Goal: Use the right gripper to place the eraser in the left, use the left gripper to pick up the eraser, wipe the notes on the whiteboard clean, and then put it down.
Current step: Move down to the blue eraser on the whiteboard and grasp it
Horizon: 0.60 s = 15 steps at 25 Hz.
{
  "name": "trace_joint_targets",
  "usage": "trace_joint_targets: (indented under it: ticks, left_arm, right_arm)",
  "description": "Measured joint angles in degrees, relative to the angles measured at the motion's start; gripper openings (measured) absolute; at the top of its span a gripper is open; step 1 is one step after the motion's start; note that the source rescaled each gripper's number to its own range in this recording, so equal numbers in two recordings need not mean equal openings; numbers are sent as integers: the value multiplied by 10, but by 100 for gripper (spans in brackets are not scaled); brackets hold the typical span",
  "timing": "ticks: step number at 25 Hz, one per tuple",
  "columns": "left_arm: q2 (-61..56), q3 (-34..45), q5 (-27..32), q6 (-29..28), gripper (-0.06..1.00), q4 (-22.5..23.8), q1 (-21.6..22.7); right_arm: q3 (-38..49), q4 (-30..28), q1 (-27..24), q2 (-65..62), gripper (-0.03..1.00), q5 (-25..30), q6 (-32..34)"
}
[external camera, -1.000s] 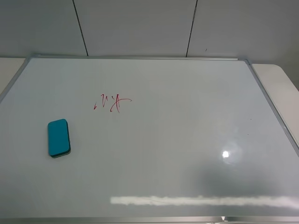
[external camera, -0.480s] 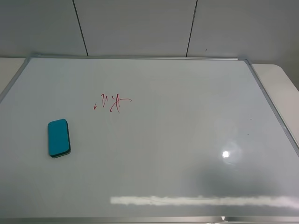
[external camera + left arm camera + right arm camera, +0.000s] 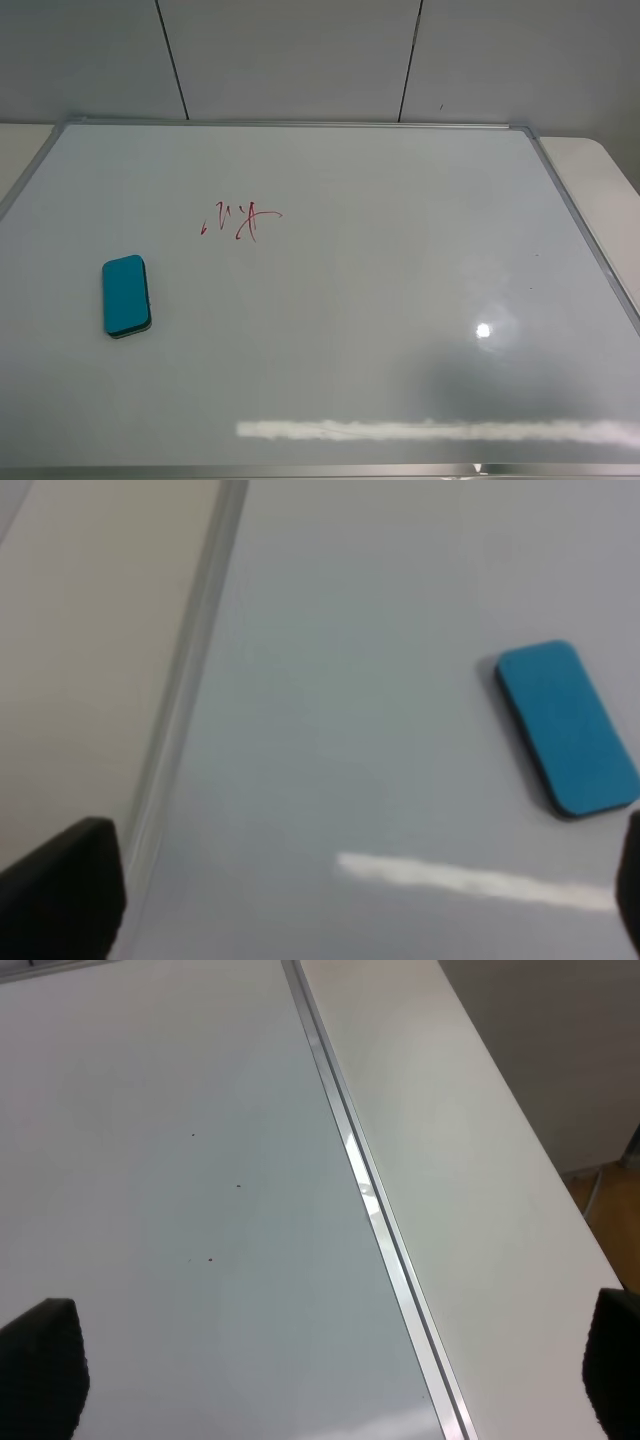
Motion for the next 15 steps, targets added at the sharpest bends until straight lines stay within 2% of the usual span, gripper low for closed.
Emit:
trace_joint_targets:
  ticks: [7, 12, 15]
  left_arm:
    - [227, -88, -3, -1, 100, -7, 42]
    - [347, -126, -3, -10, 100, -25, 45]
    - [450, -160, -4, -37, 100, -34, 45]
  right_arm:
    - [0, 0, 0, 0, 100, 0, 0]
    - [0, 0, 0, 0, 100, 0, 0]
    - [0, 0, 0, 0, 100, 0, 0]
